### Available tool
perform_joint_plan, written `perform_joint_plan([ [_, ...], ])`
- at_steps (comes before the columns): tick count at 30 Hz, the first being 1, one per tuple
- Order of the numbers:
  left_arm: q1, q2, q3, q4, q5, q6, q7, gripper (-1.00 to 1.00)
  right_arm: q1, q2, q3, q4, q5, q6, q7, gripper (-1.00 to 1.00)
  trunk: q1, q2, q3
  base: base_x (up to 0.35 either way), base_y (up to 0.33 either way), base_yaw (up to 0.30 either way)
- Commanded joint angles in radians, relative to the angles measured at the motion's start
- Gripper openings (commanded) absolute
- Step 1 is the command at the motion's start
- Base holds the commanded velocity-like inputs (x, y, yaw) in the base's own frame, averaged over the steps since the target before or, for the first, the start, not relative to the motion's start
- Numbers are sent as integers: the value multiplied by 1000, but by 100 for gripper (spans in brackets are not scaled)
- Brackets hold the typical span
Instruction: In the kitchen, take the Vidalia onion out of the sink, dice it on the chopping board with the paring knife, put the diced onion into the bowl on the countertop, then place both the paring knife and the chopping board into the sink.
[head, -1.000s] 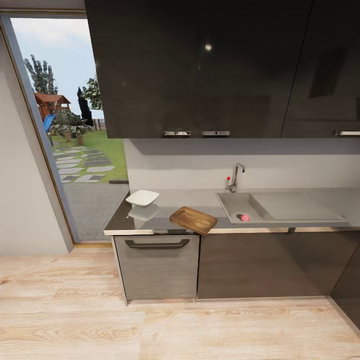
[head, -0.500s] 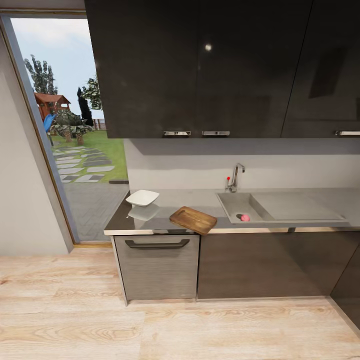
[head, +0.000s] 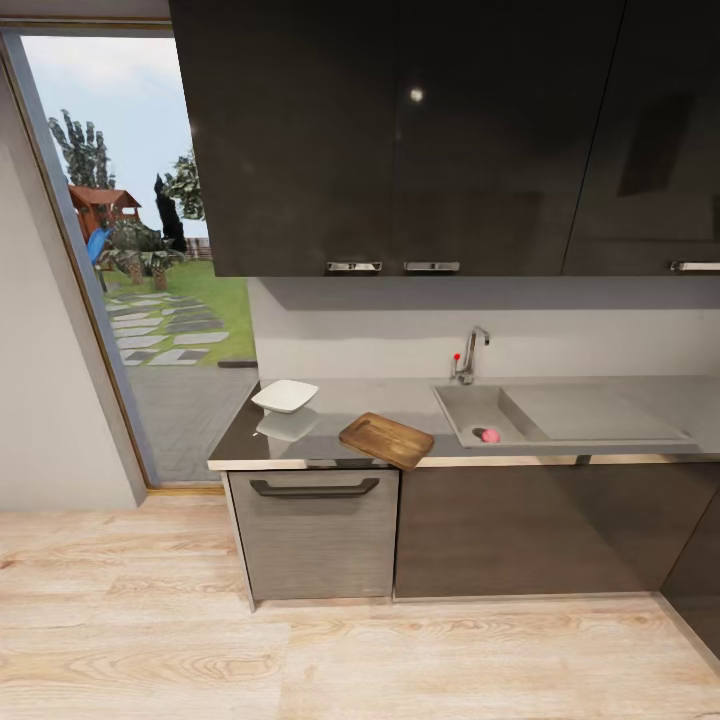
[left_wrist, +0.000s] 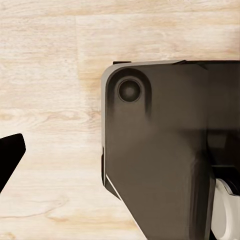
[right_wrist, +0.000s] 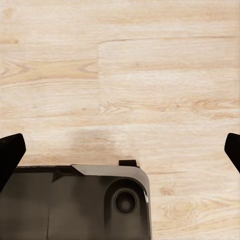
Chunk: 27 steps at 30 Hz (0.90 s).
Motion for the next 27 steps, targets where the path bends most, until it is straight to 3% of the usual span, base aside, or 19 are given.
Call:
perform_joint_plan([
  [1,0,0,0,0,1,-3,0,100,0,0,1,1,-1,-3,-3,100,0,0,0,0,0,0],
  [27,0,0,0,0,1,-3,0,100,0,0,1,0,-1,-2,-3,100,0,0,0,0,0,0],
])
